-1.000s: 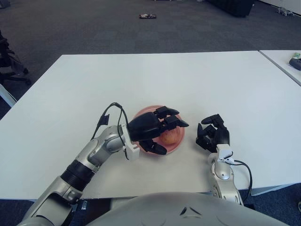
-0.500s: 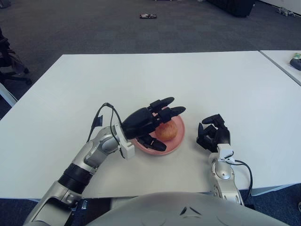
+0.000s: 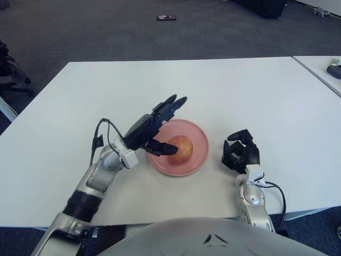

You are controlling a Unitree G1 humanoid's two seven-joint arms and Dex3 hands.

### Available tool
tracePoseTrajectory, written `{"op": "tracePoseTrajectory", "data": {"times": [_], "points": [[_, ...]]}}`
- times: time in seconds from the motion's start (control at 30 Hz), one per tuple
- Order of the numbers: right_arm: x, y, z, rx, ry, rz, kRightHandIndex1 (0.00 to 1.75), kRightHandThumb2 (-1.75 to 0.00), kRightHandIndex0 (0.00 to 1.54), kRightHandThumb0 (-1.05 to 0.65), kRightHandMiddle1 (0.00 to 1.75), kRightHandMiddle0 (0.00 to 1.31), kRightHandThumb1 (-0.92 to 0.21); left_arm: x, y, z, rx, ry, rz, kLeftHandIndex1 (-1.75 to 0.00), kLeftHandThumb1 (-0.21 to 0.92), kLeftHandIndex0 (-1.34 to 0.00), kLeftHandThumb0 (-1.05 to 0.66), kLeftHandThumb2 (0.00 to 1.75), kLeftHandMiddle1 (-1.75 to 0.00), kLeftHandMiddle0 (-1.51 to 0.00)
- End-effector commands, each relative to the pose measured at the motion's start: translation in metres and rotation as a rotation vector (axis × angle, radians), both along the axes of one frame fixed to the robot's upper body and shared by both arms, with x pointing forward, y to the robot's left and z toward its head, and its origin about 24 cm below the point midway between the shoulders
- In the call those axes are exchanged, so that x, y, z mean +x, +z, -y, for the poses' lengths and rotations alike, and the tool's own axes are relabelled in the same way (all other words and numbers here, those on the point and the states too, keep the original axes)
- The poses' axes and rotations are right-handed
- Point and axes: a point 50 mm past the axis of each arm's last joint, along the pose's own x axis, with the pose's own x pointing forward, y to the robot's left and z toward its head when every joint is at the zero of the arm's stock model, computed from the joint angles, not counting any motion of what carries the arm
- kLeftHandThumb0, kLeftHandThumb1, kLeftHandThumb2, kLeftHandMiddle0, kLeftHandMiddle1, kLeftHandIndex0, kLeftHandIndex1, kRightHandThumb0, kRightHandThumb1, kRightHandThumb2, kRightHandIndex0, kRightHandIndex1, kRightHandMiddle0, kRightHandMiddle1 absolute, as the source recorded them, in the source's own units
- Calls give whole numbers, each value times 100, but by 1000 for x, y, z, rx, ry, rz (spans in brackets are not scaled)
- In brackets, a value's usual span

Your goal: Put the apple into the plate.

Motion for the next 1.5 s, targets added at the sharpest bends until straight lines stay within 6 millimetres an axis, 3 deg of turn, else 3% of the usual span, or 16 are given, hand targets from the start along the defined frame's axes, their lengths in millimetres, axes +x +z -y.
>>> {"op": "tracePoseTrajectory", "data": {"times": [0.0, 0.13, 0.23, 0.3, 0.4, 0.53, 0.83, 0.9, 1.07, 1.47], "points": [[-1, -4, 0, 10, -1, -15, 175, -103, 82, -41, 175, 43, -55, -1, -7, -15, -64, 119, -56, -32, 81, 0, -96, 56, -4, -5], [-1, -4, 0, 10, -2, -15, 175, -103, 82, -41, 175, 43, -55, 3, -9, -12, -141, 176, -60, -45, 83, 0, -90, 59, -8, -9], [-2, -4, 0, 7, -7, -16, 174, -104, 81, -41, 175, 43, -55, 11, -17, -12, -262, 275, -104, -61, 84, 0, -81, 65, -34, -4], [-2, -4, 0, 5, -9, -18, 173, -105, 81, -41, 175, 44, -54, 10, -23, -16, -319, 340, -128, -76, 79, 0, -66, 81, -56, -2], [-2, -3, 0, 1, -14, -23, 172, -105, 82, -41, 175, 44, -53, 8, -35, -20, -375, 427, -163, -92, 76, 0, -55, 95, -75, 0], [-2, -3, -1, -2, -20, -29, 172, -106, 82, -41, 175, 44, -53, 1, -51, -24, -449, 518, -210, -108, 77, 0, -51, 101, -94, -1], [-2, -2, -1, -1, -25, -30, 171, -106, 82, -42, 175, 45, -53, -4, -68, -28, -600, 781, -369, -159, 86, 0, -53, 101, -127, -18], [-2, -2, -1, -2, -24, -29, 171, -106, 83, -42, 175, 45, -52, -4, -72, -28, -609, 826, -390, -168, 89, -12, -43, 73, -132, -30], [-2, -3, -2, -1, -18, -26, 171, -107, 84, -42, 175, 45, -52, -4, -79, -29, -610, 876, -428, -174, 92, -19, -36, 56, -137, -40], [-2, -4, -3, 8, -11, -12, 171, -108, 84, -42, 175, 45, -52, -6, -97, -37, -578, 914, -475, -175, 74, -30, -37, 78, -157, -51]]}}
